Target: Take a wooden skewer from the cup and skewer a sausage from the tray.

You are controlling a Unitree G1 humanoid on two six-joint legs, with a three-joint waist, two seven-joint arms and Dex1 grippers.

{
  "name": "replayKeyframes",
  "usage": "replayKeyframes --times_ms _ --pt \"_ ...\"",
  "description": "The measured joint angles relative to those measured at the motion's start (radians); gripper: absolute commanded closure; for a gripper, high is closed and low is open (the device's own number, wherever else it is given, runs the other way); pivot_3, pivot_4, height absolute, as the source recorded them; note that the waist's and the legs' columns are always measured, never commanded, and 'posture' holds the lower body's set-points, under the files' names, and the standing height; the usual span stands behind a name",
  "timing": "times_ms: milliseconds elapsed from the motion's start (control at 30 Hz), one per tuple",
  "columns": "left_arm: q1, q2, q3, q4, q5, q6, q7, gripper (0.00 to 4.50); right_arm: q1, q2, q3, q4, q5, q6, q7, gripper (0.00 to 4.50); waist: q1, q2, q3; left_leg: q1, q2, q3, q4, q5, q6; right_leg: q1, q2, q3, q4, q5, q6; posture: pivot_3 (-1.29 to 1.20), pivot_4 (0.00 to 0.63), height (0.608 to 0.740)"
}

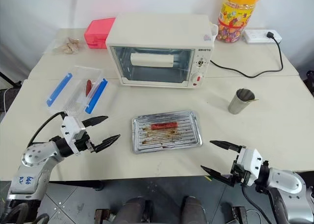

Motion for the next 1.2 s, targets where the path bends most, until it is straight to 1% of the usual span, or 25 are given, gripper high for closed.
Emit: replayKeyframes --times_ms 67,167,267,400,500,567,700,733,800,833,867,967,1000,1067,1133,1200 --pt "-0.005 0.0 0.0 -0.001 -0.005 0.005 -0.007 0.06 -0.009 0.0 -0.004 -0.016 0.002 0.011 -0.022 0.0 0.004 0.0 0.0 -0.001 0.0 0.0 0.0 0.0 0.0 -0.001 0.0 0.0 0.0 0.0 0.0 0.0 0.15 0.74" --pt "-0.016 0.017 -0.001 -0.018 -0.095 0.06 -0.086 0.06 0.004 -0.001 -0.072 -0.054 0.028 0.057 -0.082 0.0 0.014 0.0 0.0 -0.003 -0.001 -0.002 0.001 0.0 0.0 -0.002 -0.001 0.0 0.001 0.0 0.0 0.0 0.15 0.74" --pt "-0.05 0.074 -0.025 -0.061 -0.144 0.088 -0.191 0.06 0.066 -0.023 -0.189 -0.085 0.066 0.103 -0.126 0.0 0.025 0.0 0.0 -0.004 -0.002 -0.003 0.001 0.0 0.0 -0.002 -0.001 0.0 0.0 0.0 0.0 0.0 0.15 0.74" --pt "-0.096 0.078 -0.045 -0.12 -0.216 0.162 -0.234 0.06 0.149 -0.026 -0.361 -0.075 0.077 0.129 -0.177 0.0 0.027 0.0 0.0 -0.003 -0.002 -0.001 0.001 0.0 0.001 -0.001 -0.001 0.001 0.0 0.0 0.0 0.0 0.15 0.74" --pt "-0.122 0.064 -0.07 -0.125 -0.254 0.21 -0.251 0.06 0.183 -0.025 -0.445 -0.032 0.072 0.13 -0.213 0.0 0.021 0.001 0.0 -0.003 -0.001 0.0 0.0 0.0 0.001 -0.001 0.0 0.002 0.0 0.0 0.0 0.0 0.15 0.74" --pt "-0.134 0.049 -0.08 -0.125 -0.276 0.241 -0.25 0.06 0.19 -0.025 -0.476 -0.004 0.063 0.129 -0.234 0.0 0.013 0.001 0.0 -0.002 -0.001 0.0 0.0 0.0 0.001 -0.001 0.0 0.002 0.0 0.0 0.0 0.0 0.15 0.74" --pt "-0.173 0.011 -0.093 -0.123 -0.279 0.244 -0.23 0.06 0.168 -0.028 -0.482 0.008 0.072 0.178 -0.272 0.0 0.005 0.002 -0.001 -0.002 0.0 0.001 0.0 0.0 0.0 -0.002 0.001 0.003 0.0 0.0 0.0 0.0 0.15 0.74" --pt "-0.177 0.004 -0.099 -0.121 -0.276 0.237 -0.23 0.06 0.16 -0.051 -0.479 0.008 0.074 0.209 -0.268 0.0 0.005 0.003 -0.001 -0.002 0.0 0.002 0.0 0.0 0.0 -0.002 0.001 0.004 0.0 0.0 0.0 0.0 0.15 0.74" --pt "-0.18 0.0 -0.113 -0.117 -0.264 0.23 -0.23 0.06 0.126 -0.156 -0.466 0.005 0.073 0.296 -0.261 0.0 0.005 0.006 -0.001 -0.002 -0.001 0.006 0.0 0.0 0.001 -0.004 0.001 0.008 0.001 0.0 0.001 0.0 0.15 0.74" --pt "-0.182 -0.002 -0.119 -0.115 -0.258 0.229 -0.231 0.06 0.095 -0.226 -0.464 -0.003 0.074 0.365 -0.262 0.0 0.005 0.006 -0.001 -0.002 -0.001 0.006 0.0 0.0 0.001 -0.004 0.001 0.008 0.001 0.0 0.001 0.0 0.15 0.74" --pt "-0.182 -0.003 -0.121 -0.114 -0.256 0.228 -0.231 0.06 0.074 -0.268 -0.465 -0.011 0.076 0.406 -0.265 0.0 0.007 0.006 -0.001 -0.002 0.0 0.006 0.0 0.0 0.001 -0.005 0.001 0.008 0.002 0.0 0.001 0.0 0.15 0.74" --pt "-0.188 -0.013 -0.123 -0.098 -0.251 0.223 -0.229 0.06 0.007 -0.435 -0.448 -0.033 0.076 0.611 -0.284 0.0 0.01 0.006 -0.001 -0.004 0.0 0.006 0.001 0.0 0.001 -0.007 0.001 0.008 0.003 0.0 0.001 0.0 0.15 0.74" --pt "-0.189 -0.017 -0.122 -0.09 -0.249 0.219 -0.228 0.06 -0.025 -0.498 -0.421 -0.033 0.074 0.687 -0.288 0.0 0.011 0.006 -0.001 -0.005 0.0 0.006 0.001 0.0 0.001 -0.008 0.001 0.008 0.003 0.0 0.001 0.0 0.15 0.74" --pt "-0.191 -0.028 -0.124 -0.085 -0.247 0.217 -0.222 0.06 -0.083 -0.58 -0.378 -0.04 0.076 0.791 -0.279 0.0 0.014 0.006 -0.001 -0.007 -0.001 0.005 0.001 0.0 0.001 -0.008 0.0 0.007 0.002 0.0 0.001 0.0 0.15 0.74" --pt "-0.192 -0.042 -0.13 -0.084 -0.243 0.212 -0.217 0.06 -0.146 -0.639 -0.32 -0.04 0.077 0.861 -0.273 0.0 0.014 0.006 -0.001 -0.007 -0.001 0.005 0.001 0.0 0.002 -0.008 0.0 0.007 0.002 0.0 0.001 0.0 0.15 0.74" --pt "-0.19 -0.053 -0.14 -0.083 -0.237 0.205 -0.208 0.06 -0.243 -0.679 -0.236 -0.035 0.075 0.933 -0.278 0.0 0.011 0.005 0.0 -0.008 -0.001 0.005 0.001 0.0 0.002 -0.009 0.0 0.007 0.002 0.0 0.001 0.0 0.15 0.74"
